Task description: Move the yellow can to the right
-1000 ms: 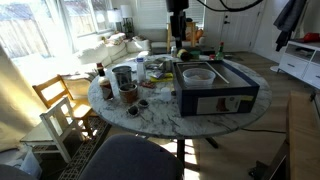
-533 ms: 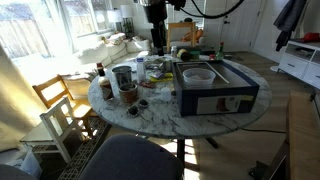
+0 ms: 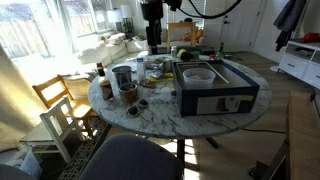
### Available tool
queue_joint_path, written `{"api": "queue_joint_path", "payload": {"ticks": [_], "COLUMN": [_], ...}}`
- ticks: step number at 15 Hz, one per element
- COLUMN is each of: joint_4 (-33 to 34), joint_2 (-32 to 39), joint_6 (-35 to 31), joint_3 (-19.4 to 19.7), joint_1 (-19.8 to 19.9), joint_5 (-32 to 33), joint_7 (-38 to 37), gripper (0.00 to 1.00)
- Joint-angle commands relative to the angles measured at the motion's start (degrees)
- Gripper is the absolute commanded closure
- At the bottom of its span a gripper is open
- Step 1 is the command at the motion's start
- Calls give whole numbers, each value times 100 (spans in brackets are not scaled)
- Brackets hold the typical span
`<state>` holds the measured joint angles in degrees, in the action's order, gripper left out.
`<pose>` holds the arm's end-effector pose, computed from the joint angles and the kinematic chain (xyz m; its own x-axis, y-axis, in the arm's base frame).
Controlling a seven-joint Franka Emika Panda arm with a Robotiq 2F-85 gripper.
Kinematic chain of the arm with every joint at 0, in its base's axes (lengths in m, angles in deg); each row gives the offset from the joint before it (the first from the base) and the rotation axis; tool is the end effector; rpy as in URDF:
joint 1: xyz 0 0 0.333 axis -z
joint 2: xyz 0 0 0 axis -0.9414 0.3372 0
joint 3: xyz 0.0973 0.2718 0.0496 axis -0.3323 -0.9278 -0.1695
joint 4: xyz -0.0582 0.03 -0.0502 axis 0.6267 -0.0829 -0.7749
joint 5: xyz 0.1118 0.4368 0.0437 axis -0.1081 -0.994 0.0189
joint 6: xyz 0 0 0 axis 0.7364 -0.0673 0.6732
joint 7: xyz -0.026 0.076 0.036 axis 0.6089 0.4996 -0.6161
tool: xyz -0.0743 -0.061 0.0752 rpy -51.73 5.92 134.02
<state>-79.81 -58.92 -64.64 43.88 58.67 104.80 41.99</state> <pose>0.6739 0.2129 0.3204 0.8582 0.5133 -0.0016 0.5006 -0.8364 0.2234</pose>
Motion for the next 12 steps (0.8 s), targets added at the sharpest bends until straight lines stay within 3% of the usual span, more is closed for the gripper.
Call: {"api": "queue_joint_path", "payload": {"ticks": [1, 9, 12], "joint_4": [64, 229, 85], "joint_2": [353, 1261, 1157], "joint_6": [-824, -2162, -2151], "joint_3": [103, 129, 183], "joint_1": [139, 179, 138], "joint_5": [-246, -805, -798], "joint_7": [-110, -95, -44], "gripper": [0, 0, 0]}}
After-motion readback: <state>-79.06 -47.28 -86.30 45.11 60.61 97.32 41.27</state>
